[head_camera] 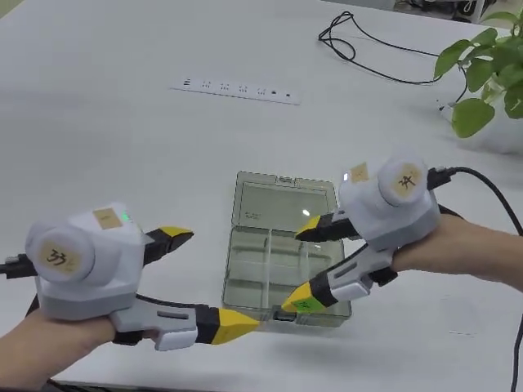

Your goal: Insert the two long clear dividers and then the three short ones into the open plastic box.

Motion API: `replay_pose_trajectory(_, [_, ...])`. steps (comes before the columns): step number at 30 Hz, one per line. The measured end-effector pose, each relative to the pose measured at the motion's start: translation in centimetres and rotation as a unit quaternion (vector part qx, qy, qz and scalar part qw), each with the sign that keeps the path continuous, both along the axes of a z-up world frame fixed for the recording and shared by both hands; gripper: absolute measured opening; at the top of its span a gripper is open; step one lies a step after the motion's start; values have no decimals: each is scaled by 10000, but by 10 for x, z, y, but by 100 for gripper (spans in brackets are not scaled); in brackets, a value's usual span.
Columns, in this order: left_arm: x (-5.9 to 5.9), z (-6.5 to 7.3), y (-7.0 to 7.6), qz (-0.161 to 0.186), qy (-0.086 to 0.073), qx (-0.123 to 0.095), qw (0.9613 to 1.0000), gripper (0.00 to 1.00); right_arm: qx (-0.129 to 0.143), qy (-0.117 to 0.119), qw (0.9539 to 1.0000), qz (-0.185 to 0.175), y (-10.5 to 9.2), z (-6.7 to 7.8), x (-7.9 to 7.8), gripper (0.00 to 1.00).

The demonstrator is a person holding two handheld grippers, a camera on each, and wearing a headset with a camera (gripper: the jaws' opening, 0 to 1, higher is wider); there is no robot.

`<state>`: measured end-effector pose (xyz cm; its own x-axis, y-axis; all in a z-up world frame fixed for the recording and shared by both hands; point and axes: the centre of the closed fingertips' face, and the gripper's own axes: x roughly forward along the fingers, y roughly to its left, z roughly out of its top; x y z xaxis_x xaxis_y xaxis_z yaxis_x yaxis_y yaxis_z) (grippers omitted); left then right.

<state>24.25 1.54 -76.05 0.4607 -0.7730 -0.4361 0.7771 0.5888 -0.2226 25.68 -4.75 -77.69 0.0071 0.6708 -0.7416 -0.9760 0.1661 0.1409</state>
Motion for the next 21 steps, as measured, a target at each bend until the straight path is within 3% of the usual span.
replay_pose_trajectory(12, [0, 0, -2, -130, -5, 104, 9999, 95, 389, -132, 9984, -395, -15, 4, 3, 99])
replay_pose_trajectory(21, [0, 1, 1, -216, -12, 225, 9995, 95, 418, -244, 9945, -931, -52, 3, 11, 100])
